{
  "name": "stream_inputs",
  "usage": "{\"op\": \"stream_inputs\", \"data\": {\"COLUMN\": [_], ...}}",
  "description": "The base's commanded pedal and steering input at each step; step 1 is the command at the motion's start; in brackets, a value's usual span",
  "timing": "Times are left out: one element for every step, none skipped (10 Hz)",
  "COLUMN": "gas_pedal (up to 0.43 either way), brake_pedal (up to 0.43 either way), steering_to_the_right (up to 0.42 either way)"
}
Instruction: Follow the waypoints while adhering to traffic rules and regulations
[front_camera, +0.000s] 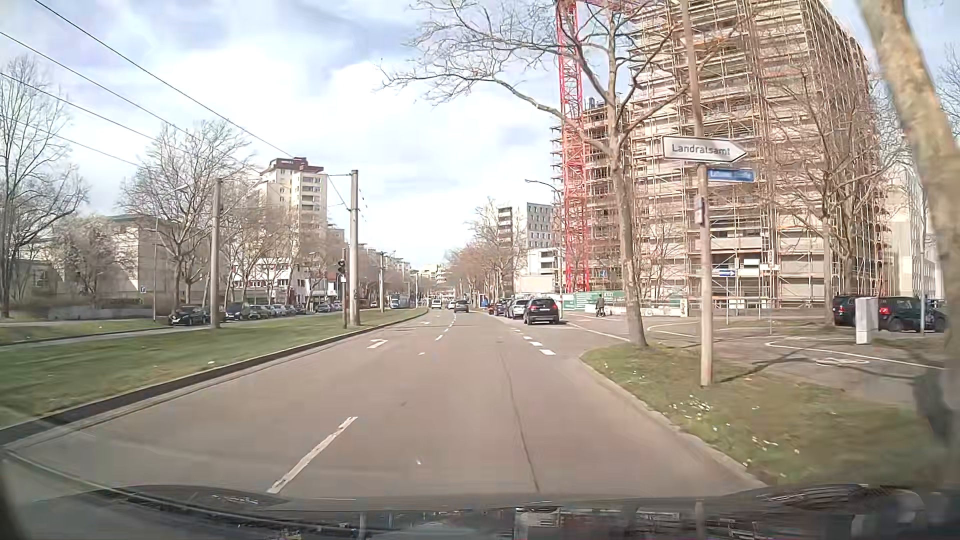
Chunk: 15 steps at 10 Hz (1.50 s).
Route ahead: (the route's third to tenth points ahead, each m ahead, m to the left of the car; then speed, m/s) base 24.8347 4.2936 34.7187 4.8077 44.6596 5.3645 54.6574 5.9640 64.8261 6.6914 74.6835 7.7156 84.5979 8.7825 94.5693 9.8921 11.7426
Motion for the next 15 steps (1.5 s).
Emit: {"op": "stream_inputs", "data": {"gas_pedal": [0.098,0.098,0.098,0.098,0.098,0.098,0.087,0.079,0.067,0.067,0.067,0.067,0.067,0.067,0.067], "brake_pedal": [0.000,0.000,0.000,0.000,0.000,0.000,0.000,0.000,0.000,0.000,0.000,0.000,0.000,0.000,0.000], "steering_to_the_right": [-0.005,-0.005,-0.005,-0.005,-0.005,-0.005,-0.005,-0.005,-0.005,-0.005,-0.005,-0.005,-0.005,-0.005,-0.006]}}
